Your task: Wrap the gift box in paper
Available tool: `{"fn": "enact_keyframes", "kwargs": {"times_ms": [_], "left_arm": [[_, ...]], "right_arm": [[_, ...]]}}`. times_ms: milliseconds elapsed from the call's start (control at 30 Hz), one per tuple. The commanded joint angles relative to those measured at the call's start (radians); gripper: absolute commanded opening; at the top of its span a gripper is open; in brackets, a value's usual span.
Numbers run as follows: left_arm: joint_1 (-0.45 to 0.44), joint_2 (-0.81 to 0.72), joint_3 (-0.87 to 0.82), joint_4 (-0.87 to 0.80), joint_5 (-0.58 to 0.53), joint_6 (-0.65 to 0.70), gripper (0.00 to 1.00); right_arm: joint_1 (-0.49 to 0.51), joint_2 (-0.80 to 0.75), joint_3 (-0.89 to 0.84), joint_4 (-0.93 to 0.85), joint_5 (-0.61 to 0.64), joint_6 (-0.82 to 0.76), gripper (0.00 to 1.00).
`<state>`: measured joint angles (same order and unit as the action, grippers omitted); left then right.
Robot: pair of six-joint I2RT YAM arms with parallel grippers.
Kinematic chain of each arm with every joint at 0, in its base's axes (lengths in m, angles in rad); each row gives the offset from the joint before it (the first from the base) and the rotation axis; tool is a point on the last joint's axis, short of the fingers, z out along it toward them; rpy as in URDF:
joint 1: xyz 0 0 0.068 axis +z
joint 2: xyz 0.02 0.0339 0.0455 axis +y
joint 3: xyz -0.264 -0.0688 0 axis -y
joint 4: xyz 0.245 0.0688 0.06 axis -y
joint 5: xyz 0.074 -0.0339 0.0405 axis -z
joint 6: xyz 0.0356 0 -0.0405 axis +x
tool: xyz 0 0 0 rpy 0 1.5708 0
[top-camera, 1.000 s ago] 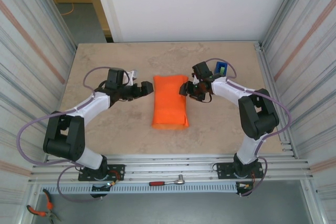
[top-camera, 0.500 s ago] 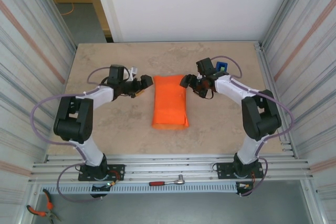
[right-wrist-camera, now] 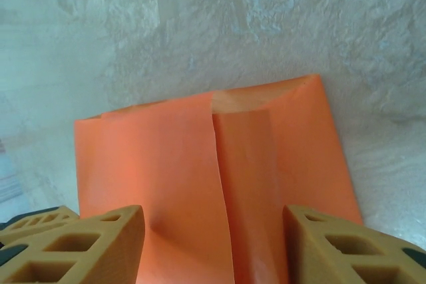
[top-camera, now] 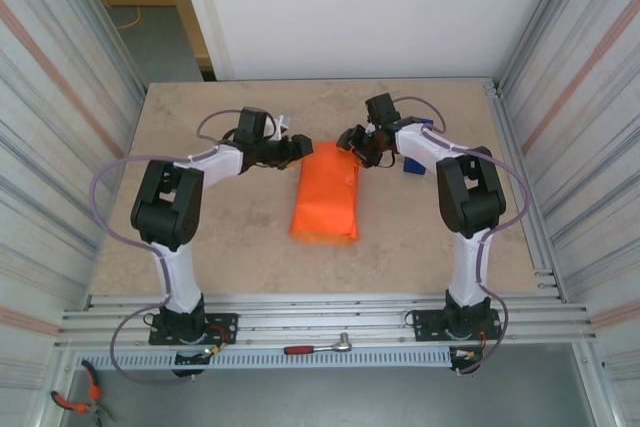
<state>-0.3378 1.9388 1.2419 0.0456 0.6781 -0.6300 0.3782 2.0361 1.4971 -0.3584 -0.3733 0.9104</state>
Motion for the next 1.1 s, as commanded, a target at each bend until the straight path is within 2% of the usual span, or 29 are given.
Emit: {"fn": "enact_keyframes", "kwargs": {"times_ms": [0, 133, 233, 300, 533, 700, 767, 867, 1067], "left_arm": [[-0.017, 0.002, 0.033, -0.013, 0.005, -0.001, 0.69], [-0.009, -0.054, 0.016, -0.029, -0.032, 0.029, 0.79], [-0.004, -0.11, -0.013, -0.042, -0.055, 0.053, 0.89], [-0.004, -0.149, -0.043, -0.045, -0.072, 0.061, 0.97], [0.01, -0.324, -0.198, -0.044, -0.139, 0.058, 0.99], [0.049, -0.407, -0.32, 0.021, -0.071, -0.016, 0.99], [0.048, -0.428, -0.351, 0.027, -0.055, -0.006, 0.99], [0.048, -0.435, -0.397, 0.053, -0.023, -0.002, 0.99], [0.03, -0.398, -0.431, 0.106, 0.013, -0.01, 0.99]], "right_arm": [[0.008, 0.011, 0.029, 0.032, -0.081, 0.035, 0.6], [-0.001, -0.073, -0.031, 0.027, -0.022, 0.027, 0.78], [-0.004, -0.173, -0.099, 0.001, 0.052, 0.001, 0.84], [0.001, -0.252, -0.163, -0.01, 0.126, -0.002, 0.99], [0.056, -0.544, -0.414, 0.014, 0.384, 0.067, 0.99], [0.066, -0.668, -0.58, 0.155, 0.328, 0.125, 0.99], [0.07, -0.696, -0.647, 0.23, 0.266, 0.139, 0.95], [0.083, -0.711, -0.689, 0.243, 0.243, 0.157, 0.83], [0.073, -0.641, -0.666, 0.213, 0.244, 0.15, 0.39]]}}
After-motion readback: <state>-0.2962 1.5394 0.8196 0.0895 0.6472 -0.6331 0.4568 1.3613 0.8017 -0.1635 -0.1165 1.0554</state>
